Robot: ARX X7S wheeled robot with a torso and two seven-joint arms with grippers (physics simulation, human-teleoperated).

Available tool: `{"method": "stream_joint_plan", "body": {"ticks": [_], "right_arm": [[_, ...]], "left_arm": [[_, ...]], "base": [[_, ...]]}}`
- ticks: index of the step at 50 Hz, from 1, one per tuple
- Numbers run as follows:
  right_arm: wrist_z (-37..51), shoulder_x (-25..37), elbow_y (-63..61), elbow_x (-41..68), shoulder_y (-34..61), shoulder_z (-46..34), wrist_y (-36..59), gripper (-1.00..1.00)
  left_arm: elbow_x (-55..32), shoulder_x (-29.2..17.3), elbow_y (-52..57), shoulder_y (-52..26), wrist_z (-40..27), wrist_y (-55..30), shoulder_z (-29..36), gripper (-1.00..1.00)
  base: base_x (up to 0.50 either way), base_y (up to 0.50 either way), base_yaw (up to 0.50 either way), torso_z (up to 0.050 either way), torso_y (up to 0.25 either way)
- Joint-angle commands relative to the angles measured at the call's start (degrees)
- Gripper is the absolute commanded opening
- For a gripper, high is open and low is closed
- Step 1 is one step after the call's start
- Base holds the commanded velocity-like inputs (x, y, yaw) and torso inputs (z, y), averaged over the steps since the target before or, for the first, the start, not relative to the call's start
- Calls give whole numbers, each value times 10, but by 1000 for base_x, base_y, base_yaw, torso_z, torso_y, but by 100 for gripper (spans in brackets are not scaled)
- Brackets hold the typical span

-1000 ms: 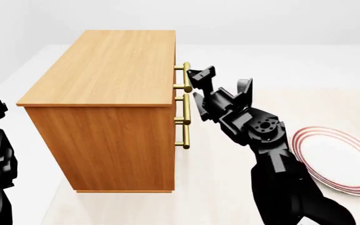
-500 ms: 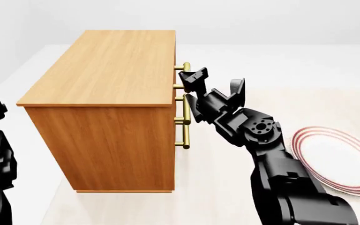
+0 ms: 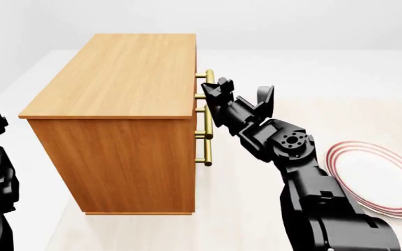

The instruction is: Open the top drawer of the cabinet and put the bowl in it.

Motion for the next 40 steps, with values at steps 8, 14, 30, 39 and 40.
{"method": "stream_joint_plan", "body": {"ticks": [8,14,30,39,40], "right_arm": [[-8,1,0,-147,6,122,19,-100],[-36,2,0,-280,15,256,32,-100],[-79,13,0,-504,34,486,44,-100],[-94,23,0,-557,42,549,47,-100],[-96,25,0,-561,42,555,47,-100]], "left_arm": [[0,0,0,0,-1,1,-1,100],[0,1,0,-1,-1,0,-2,100],[0,1,0,-1,-1,-1,-2,100],[0,1,0,-1,0,-1,-2,100],[0,1,0,-1,0,-1,-2,100]], "base": [[1,0,0,0,0],[2,0,0,0,0],[5,0,0,0,0],[7,0,0,0,0],[0,0,0,0,0]]}}
